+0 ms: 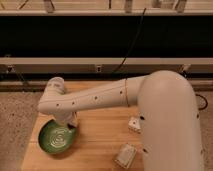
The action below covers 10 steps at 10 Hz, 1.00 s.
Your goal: Place the pepper in the ceramic bowl
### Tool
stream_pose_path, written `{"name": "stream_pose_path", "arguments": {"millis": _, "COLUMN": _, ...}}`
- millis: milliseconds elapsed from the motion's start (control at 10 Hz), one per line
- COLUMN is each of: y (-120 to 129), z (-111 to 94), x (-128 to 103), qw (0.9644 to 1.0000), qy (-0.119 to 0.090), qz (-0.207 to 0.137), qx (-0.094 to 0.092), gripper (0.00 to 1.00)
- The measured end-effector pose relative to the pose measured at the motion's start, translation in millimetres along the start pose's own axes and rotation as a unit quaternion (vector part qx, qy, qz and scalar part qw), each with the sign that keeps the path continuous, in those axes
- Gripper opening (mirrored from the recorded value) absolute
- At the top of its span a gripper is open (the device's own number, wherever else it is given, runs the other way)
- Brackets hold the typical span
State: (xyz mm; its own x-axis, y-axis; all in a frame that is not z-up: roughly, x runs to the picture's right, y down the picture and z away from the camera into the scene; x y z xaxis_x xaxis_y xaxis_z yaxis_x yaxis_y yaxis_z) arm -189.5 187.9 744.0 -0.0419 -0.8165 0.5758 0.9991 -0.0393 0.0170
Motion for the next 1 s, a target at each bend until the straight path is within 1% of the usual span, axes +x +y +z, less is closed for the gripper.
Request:
{"name": "stream_pose_path", "arguments": {"millis": 200, "y": -8.7, "z": 4.7, "x": -4.3, "qw": 0.9999, "qy": -0.003, "qz": -0.016, "qx": 0.006, "gripper": 0.01}}
{"name": "stream_pose_path", "arguments": {"millis": 300, "y": -12.7, "z": 6.9, "x": -5.9, "qw": 0.9996, "qy": -0.002, "qz": -0.026, "qx": 0.009, "gripper": 0.06}}
{"name": "stream_pose_path", "arguments": {"millis": 600, "y": -32.0, "z": 11.8, "x": -16.5, "qw": 0.9979, "qy": -0.011, "qz": -0.059, "qx": 0.025, "gripper": 0.35}}
{"name": "stream_pose_path", "arguments": {"millis": 800, "y": -45.3, "z": 14.7, "x": -24.3, "qw": 0.9959, "qy": -0.020, "qz": -0.080, "qx": 0.036, "gripper": 0.58}}
{"name": "stream_pose_path", "arguments": {"millis": 1000, "y": -53.8, "z": 16.3, "x": -29.2, "qw": 0.9941, "qy": -0.026, "qz": -0.095, "qx": 0.045, "gripper": 0.73}}
